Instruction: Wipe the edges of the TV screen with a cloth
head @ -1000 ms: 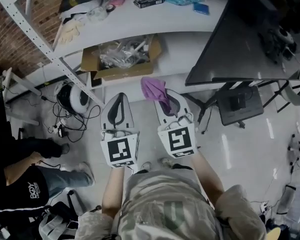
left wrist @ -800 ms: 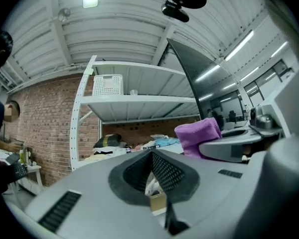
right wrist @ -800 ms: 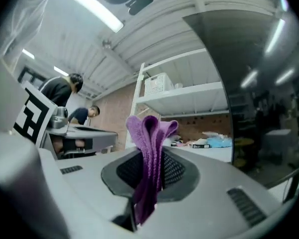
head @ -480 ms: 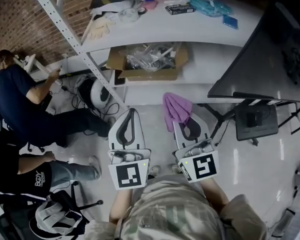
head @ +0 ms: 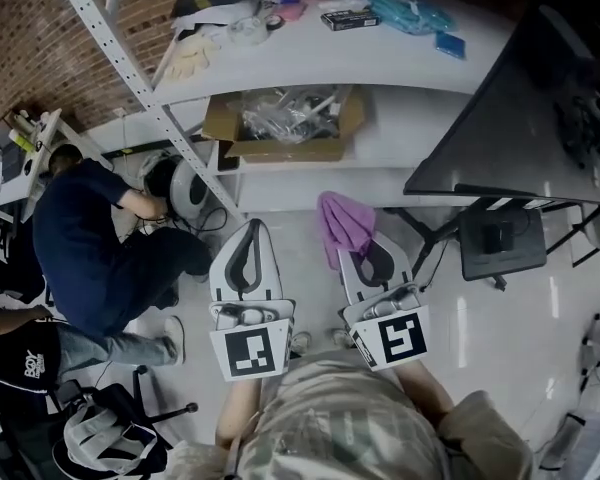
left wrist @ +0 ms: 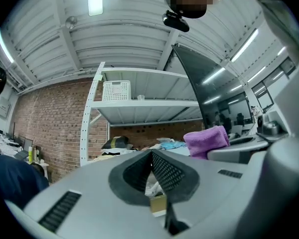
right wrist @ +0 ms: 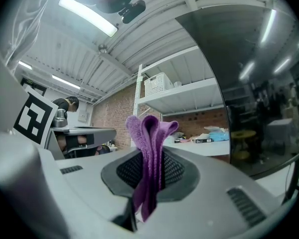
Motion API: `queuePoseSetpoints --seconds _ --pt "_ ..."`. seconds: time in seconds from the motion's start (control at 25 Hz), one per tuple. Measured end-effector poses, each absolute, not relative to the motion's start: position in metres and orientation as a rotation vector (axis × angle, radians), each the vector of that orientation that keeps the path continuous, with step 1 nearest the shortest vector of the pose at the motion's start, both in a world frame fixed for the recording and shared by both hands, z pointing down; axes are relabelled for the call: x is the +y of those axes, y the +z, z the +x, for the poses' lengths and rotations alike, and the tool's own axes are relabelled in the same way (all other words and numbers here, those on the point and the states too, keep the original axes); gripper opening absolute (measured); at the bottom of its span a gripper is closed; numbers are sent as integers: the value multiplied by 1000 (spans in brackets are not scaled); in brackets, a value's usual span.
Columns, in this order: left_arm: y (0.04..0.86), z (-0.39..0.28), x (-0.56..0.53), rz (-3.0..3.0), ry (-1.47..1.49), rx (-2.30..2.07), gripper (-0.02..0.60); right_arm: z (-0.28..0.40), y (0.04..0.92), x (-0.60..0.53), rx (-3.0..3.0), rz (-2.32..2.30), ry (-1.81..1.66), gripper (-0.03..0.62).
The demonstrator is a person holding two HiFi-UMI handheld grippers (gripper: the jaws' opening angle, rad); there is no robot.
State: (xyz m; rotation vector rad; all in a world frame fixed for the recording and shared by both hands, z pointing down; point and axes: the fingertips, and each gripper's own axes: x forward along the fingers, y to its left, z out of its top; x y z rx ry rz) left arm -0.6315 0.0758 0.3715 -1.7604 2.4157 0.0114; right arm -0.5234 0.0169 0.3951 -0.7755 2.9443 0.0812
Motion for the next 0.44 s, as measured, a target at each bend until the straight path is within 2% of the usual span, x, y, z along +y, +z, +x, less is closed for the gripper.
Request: queuePoseSetpoints --seconds 0.44 --pt "373 -623 78 -1772 25 2419 15 -519 399 16 2974 -776 63 52"
